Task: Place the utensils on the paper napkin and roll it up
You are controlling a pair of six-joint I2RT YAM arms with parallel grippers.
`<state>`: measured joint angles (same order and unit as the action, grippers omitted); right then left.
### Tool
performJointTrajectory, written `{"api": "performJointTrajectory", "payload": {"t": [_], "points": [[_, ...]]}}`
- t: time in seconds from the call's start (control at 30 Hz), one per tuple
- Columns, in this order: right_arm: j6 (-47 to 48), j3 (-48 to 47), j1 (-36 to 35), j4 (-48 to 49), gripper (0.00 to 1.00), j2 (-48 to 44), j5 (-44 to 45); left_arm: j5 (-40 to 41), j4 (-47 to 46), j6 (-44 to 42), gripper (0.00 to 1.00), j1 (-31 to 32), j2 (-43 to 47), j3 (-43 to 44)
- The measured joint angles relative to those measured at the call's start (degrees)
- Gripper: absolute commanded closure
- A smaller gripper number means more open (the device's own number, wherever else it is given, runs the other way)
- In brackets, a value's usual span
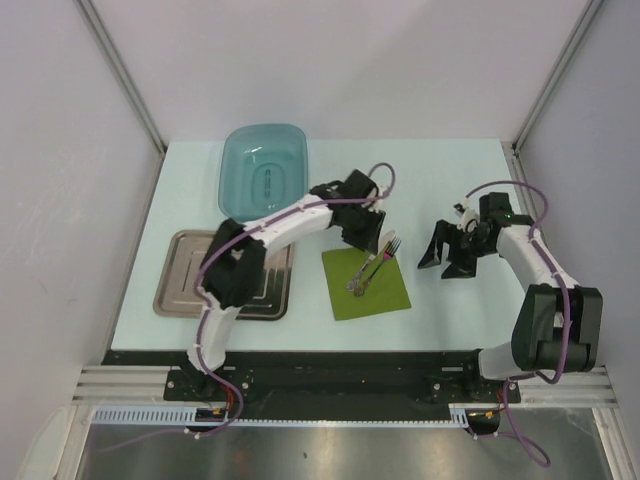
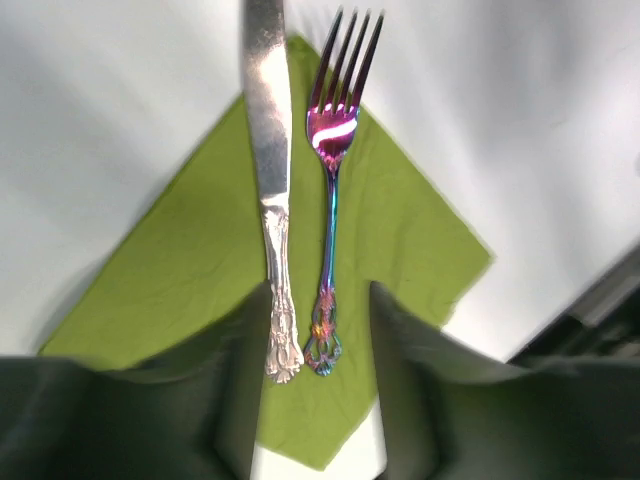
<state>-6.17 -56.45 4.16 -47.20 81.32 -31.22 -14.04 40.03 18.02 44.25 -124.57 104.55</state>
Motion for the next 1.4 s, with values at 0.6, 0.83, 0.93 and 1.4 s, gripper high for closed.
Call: {"api": "performJointTrajectory", "payload": {"t": [0.6, 0.83, 0.93, 1.4], "points": [[-5.86, 0.15, -17.79, 4.70, 0.41, 19.04, 0.85, -5.22, -16.68, 4.48, 0.19, -15.02, 36.15, -31.54], [-5.42, -1.51, -19.78, 3.13, 0.41, 19.23, 3.06, -5.03, -16.72, 4.57, 0.19, -16.22, 36.87, -33.66], [-4.83, -1.64, -17.33, 1.70, 0.39, 18.95, 4.04, -5.16, -17.18, 4.63, 0.19, -16.68, 38.01, -34.21], [-4.72, 0.02, -17.31, 1.51, 0.44, 18.34, 5.09, -5.64, -20.11, 6.10, 0.19, -17.44, 38.82, -37.53]]}}
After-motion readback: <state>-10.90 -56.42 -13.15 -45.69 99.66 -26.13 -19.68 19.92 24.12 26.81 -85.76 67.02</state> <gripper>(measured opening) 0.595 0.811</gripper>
